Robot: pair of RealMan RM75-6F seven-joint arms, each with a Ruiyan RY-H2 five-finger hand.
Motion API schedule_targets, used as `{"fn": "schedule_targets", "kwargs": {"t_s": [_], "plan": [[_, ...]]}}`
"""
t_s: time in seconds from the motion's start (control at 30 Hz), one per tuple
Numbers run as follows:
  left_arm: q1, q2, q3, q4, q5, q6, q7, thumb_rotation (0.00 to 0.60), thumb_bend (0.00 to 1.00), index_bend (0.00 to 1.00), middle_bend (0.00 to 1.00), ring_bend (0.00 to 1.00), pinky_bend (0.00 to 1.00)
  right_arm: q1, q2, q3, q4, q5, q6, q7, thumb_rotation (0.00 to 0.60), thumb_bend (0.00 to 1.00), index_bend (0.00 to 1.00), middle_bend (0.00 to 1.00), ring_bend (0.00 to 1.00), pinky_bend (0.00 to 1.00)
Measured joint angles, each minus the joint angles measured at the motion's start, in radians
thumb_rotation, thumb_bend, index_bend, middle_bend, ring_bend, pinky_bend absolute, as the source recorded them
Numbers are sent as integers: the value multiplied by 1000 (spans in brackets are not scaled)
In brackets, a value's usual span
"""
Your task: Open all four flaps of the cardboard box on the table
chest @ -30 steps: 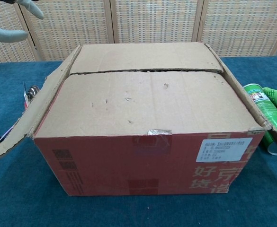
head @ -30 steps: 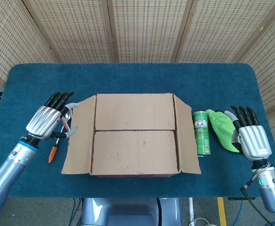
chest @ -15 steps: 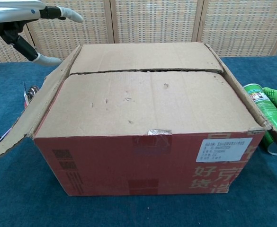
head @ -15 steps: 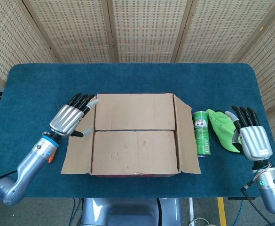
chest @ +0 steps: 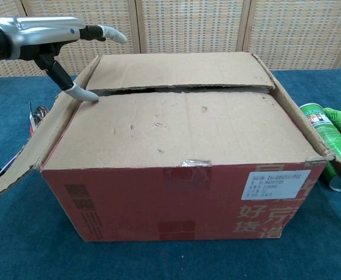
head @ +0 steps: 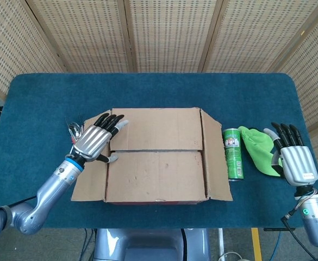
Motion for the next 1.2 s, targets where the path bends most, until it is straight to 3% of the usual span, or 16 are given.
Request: {"fn": "schedule_targets", "kwargs": {"t_s": [0.6, 1.2], "plan": [[-24, -63, -7, 43, -36, 51, 49, 520, 203, 7, 0, 0, 0, -18, 11, 2, -1, 7, 3, 16, 600, 930, 142, 71, 0, 0], [-57, -85, -17, 77, -96, 33, 67, 522, 206, 7, 0, 0, 0, -28, 19, 7, -6, 18, 1, 21, 600, 930, 142, 71, 0, 0]]}}
